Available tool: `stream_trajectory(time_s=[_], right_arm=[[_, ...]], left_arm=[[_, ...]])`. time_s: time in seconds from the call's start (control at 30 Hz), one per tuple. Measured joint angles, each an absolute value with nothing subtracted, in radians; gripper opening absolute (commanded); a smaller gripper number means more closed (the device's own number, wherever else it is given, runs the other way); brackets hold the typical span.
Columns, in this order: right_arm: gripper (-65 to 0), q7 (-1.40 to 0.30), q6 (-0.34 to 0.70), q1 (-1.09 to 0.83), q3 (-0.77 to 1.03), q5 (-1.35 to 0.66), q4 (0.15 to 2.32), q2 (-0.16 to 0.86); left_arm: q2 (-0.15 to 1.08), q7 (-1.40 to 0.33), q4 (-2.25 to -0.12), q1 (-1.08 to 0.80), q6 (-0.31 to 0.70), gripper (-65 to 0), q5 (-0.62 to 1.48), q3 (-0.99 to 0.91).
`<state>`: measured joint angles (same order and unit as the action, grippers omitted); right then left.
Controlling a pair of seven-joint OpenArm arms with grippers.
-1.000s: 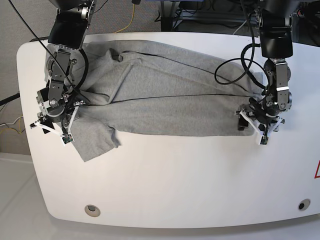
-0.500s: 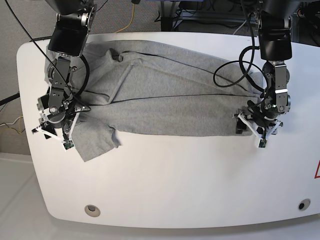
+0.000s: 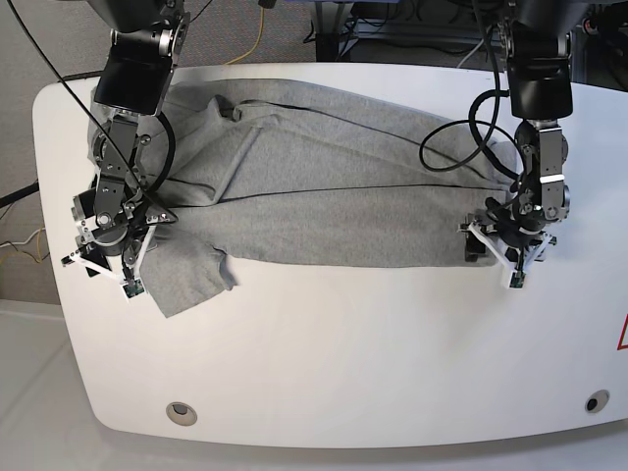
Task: Fold the T-shirt properly
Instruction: 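Close the left gripper on the folded side edge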
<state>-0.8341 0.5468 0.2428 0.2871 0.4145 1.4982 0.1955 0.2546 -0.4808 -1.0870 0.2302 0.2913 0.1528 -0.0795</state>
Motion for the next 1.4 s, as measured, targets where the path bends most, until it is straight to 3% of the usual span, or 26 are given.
stream_trajectory(time_s=[0.37,0.7,0.83,0.97,1.07,1.17,1.4], right_arm=[[-34.0,-0.834,0.547,0.243,0.287,0.414,1.497,0.194],[-34.0,-0.834,0.547,0.241,0.287,0.414,1.497,0.194],[-34.0,-0.834,0.547,0.240,0.287,0.414,1.497,0.194],[-34.0,-0.834,0.547,0.240,0.287,0.415,1.497,0.194],[-34.0,-0.834,0.547,0.240,0.287,0.415,1.497,0.194],[-34.0,-0.834,0.547,0.240,0.287,0.414,1.497,0.194],[-34.0,-0.834,0.547,0.240,0.287,0.415,1.497,0.194]], left_arm=[[0.244,-0.351,-1.006,0.243,0.288,-23.1,0.157,-0.082],[0.215,-0.349,-1.005,0.247,0.284,-23.7,0.154,-0.082],[0.203,-0.348,-1.007,0.248,0.284,-30.7,0.154,-0.082],[0.200,-0.364,-1.008,0.250,0.284,-46.8,0.157,-0.082],[0.200,-0.368,-1.009,0.250,0.284,-54.6,0.159,-0.082],[0.200,-0.369,-1.009,0.249,0.284,-58.6,0.165,-0.082],[0.201,-0.379,-1.009,0.250,0.286,-60.1,0.169,-0.082]])
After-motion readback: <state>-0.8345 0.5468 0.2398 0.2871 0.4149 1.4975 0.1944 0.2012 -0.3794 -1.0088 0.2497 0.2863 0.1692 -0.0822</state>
